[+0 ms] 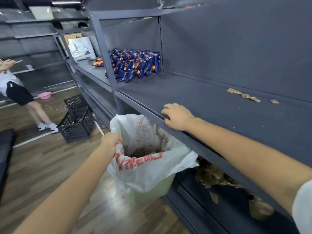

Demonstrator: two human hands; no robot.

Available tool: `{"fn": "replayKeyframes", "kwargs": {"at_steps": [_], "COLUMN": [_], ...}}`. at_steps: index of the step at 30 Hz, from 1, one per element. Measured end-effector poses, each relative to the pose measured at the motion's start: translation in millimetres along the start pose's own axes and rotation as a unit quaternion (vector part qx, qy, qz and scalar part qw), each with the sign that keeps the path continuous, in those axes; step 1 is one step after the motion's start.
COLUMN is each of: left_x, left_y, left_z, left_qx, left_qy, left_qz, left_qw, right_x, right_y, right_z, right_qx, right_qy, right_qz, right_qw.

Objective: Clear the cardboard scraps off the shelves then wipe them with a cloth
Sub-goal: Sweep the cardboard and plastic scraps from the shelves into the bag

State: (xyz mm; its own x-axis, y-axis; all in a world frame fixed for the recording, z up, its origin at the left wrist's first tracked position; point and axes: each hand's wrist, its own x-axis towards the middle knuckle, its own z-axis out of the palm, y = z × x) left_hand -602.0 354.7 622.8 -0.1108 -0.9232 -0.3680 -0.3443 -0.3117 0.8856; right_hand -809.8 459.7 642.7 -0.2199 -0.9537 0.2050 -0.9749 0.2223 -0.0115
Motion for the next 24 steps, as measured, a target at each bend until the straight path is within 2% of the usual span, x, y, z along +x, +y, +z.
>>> {"fn": "replayKeyframes", "kwargs": {"at_steps": [3,6,10,17,24], "left_x": [-10.5,-24.6,-39.3,-59.9,-69.5], "left_y": [-0.7,-5.0,-11.9,-13.5,-12.5], "left_z": [3.7,10.3,22.8,37.0,44.0], "left_qx": [-0.002,-0.021,-0.056,-0.054,-0.058], "left_qy": [0.009,0.01,-0.006,0.027,0.033], "left_qz": [0.001,-0.002,-0.013,-0.047,-0.052], "left_qw": [1.0,1.0,0.998,0.997,0.996], "right_x": [-17.0,-43.7,-76.5,-86.5,-60.1], "right_y": [70.2,137.0,199.7,233.1,231.1], "right_z": [-10.3,-13.1,-14.3,-16.3,-16.4], "right_qx": [-0.007,-0.032,0.01,0.091,0.111], "right_qy": [-0.008,-0.036,-0.066,-0.054,-0.054], "right_qz": [0.143,0.266,0.372,0.419,0.354], "right_qw": [0.99,0.963,0.926,0.902,0.927]}}
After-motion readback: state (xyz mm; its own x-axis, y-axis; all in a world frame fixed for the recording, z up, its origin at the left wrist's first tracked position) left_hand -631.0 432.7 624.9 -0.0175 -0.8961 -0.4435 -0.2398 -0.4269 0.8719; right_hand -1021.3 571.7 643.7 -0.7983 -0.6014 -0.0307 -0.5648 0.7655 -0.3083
